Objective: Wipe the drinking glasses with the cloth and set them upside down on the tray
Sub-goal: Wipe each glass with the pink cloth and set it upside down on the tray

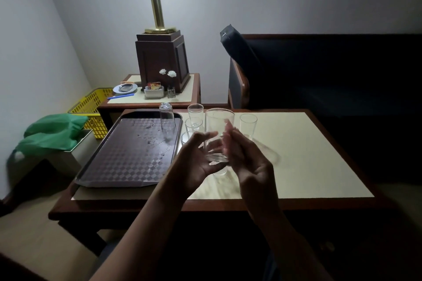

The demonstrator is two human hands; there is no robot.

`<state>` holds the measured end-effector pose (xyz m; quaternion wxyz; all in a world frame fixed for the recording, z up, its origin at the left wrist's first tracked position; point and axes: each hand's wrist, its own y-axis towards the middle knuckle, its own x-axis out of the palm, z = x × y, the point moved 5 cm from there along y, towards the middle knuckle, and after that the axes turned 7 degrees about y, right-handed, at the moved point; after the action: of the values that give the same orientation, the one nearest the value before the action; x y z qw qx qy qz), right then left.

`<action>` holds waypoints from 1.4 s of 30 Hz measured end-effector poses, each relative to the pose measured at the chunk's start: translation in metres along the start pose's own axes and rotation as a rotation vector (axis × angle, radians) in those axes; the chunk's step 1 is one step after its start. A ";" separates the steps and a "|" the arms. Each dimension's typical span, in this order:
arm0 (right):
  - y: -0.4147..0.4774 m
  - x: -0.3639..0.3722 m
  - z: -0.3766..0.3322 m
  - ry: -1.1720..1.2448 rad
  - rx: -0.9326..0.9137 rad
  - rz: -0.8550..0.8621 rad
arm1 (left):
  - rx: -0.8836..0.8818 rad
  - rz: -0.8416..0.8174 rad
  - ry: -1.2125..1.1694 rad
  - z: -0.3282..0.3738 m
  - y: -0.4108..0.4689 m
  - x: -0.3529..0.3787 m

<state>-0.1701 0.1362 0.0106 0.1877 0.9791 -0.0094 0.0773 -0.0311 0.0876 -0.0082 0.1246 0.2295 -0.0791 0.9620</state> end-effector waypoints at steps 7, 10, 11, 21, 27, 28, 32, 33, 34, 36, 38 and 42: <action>0.031 -0.014 0.012 0.156 0.172 0.116 | -0.074 -0.069 0.108 -0.009 -0.009 -0.002; 0.034 -0.019 0.012 0.333 0.221 0.103 | -0.090 0.012 0.027 -0.004 -0.008 -0.003; 0.031 -0.020 0.015 0.383 0.250 0.090 | -0.087 0.039 0.027 -0.002 -0.008 -0.002; 0.035 -0.026 0.016 0.200 0.271 -0.130 | -0.281 -0.034 -0.044 -0.007 -0.006 0.011; 0.040 -0.034 0.019 0.324 0.319 0.068 | 0.113 0.061 0.334 -0.007 -0.012 0.018; 0.040 -0.034 0.020 0.321 0.327 0.074 | 0.152 0.072 0.342 -0.008 -0.013 0.017; 0.038 -0.036 0.012 0.238 0.290 0.115 | 0.038 0.011 0.312 -0.009 -0.014 0.023; 0.038 -0.036 0.012 0.224 0.291 0.103 | -0.026 -0.001 0.277 -0.011 -0.014 0.024; 0.037 -0.036 0.011 0.234 0.299 0.075 | -0.087 0.000 0.220 -0.013 -0.013 0.025; 0.037 -0.039 0.012 0.342 0.321 0.009 | -0.146 0.033 0.102 -0.013 -0.013 0.022; 0.037 -0.042 0.010 0.473 0.327 -0.023 | -0.110 0.081 0.082 -0.009 -0.012 0.015; 0.029 -0.044 0.008 0.072 0.263 -0.021 | 0.023 0.142 0.163 -0.005 -0.012 0.010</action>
<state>-0.2134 0.1061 0.0072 0.0587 0.9919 0.0177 0.1111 -0.0382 0.1018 -0.0069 0.0597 0.1455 -0.0739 0.9848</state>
